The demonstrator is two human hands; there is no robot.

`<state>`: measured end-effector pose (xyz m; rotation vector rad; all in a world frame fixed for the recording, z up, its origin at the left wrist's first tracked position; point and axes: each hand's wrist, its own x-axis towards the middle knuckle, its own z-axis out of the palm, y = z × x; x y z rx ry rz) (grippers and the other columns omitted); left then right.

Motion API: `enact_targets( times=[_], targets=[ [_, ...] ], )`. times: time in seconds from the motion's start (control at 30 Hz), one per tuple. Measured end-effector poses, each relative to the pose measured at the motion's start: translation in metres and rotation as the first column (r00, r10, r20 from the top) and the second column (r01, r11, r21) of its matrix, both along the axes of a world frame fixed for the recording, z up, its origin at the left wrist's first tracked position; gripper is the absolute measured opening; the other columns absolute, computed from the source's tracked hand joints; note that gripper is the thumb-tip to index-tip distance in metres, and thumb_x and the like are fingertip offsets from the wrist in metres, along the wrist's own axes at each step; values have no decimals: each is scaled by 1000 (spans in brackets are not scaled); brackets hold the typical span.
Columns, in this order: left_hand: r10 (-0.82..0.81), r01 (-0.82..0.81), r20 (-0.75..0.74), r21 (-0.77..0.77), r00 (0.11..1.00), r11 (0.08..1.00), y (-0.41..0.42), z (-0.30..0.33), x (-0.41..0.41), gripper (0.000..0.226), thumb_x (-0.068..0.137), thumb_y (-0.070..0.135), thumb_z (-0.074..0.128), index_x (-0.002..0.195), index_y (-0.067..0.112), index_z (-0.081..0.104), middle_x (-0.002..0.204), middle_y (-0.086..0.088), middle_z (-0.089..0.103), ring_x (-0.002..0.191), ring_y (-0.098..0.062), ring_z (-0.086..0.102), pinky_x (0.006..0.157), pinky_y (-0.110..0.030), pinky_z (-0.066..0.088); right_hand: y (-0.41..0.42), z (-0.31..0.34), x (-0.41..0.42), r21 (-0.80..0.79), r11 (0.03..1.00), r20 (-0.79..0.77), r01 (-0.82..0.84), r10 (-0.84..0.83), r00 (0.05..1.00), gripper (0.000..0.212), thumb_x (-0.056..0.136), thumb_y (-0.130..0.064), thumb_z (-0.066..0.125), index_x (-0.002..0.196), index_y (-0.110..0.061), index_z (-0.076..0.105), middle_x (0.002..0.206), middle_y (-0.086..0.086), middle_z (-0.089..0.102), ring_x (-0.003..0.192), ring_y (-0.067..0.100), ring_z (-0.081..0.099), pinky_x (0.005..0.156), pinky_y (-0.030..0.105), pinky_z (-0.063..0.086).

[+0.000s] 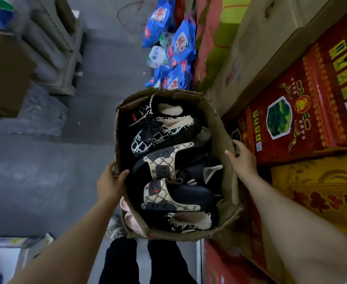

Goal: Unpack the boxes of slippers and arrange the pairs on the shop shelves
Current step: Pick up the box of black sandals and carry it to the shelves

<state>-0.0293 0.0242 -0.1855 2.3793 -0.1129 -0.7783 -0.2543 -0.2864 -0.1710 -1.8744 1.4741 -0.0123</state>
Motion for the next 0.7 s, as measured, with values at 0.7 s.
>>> enact_targets(
  times=[0.7],
  targets=[
    [132,-130,24,-49,991,990,14,-45,-1,48,91,34,67,134,50,53,105,-2,70,97,-24,66,89,-52,56,-39,-51,32,20,999,131,44,-46,990,44,96,-15,67,138,-27,60,137,4,60,130,23,54,102,27,42]
  ],
)
